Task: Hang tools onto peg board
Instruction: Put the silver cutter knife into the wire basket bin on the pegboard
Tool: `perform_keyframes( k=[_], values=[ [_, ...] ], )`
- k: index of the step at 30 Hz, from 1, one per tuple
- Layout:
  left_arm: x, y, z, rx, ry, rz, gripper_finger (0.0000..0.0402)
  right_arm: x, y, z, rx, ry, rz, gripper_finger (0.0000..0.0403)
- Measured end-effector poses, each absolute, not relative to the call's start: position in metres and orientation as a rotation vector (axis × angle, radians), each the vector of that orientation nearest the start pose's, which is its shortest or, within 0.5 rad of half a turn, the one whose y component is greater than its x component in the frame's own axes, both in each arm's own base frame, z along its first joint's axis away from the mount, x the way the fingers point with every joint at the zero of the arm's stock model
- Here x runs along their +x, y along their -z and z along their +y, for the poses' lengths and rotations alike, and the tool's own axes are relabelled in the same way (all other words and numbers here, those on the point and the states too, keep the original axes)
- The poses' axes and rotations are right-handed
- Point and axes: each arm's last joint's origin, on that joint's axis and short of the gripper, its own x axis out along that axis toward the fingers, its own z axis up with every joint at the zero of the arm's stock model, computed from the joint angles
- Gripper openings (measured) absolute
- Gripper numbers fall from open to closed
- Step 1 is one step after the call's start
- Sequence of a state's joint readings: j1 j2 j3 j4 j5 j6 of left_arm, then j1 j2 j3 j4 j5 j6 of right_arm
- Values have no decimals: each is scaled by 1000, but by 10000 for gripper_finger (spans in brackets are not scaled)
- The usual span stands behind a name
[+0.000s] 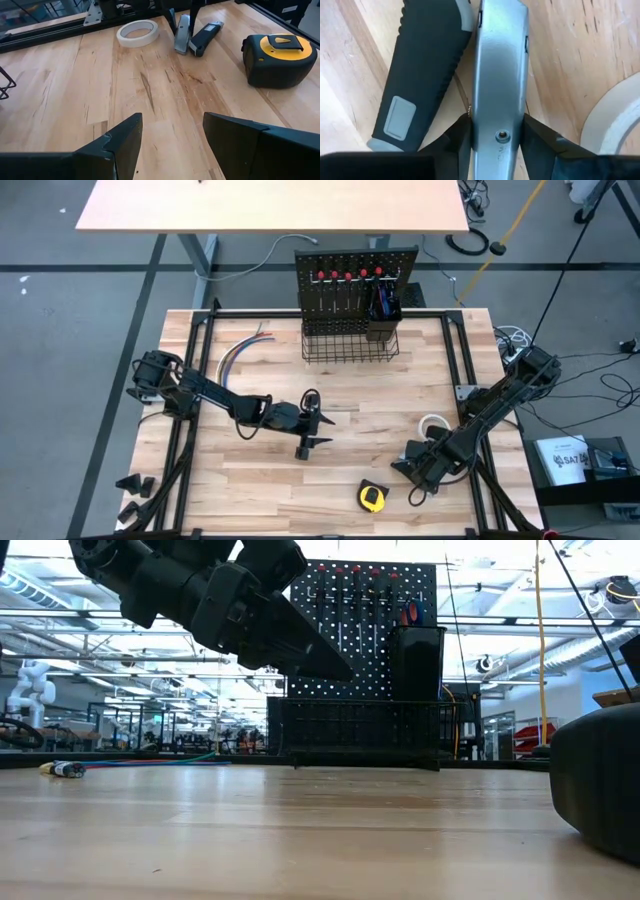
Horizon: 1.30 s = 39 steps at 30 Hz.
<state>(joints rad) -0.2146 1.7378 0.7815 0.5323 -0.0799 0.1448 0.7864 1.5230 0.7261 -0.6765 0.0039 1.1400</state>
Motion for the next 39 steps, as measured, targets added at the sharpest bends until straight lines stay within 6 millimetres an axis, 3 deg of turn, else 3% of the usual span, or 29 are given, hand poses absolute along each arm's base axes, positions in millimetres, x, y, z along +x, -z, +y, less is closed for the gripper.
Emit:
perform_keyframes(
  k=[7,12,21,30,39],
  values=[
    [334,-160,-70,240,170,404,217,166,-146,160,333,215,1432,123],
    [332,-168,-70,252,168,386,217,183,-166,157,268,208,1329,123],
    [314,-204,-66,254,166,380,217,225,-216,138,31,273,1108,123],
    [282,-230,-58,235,112,364,217,274,-264,90,-345,373,894,123],
    [237,-218,-46,183,14,207,217,314,-285,16,-632,413,780,123]
  ],
)
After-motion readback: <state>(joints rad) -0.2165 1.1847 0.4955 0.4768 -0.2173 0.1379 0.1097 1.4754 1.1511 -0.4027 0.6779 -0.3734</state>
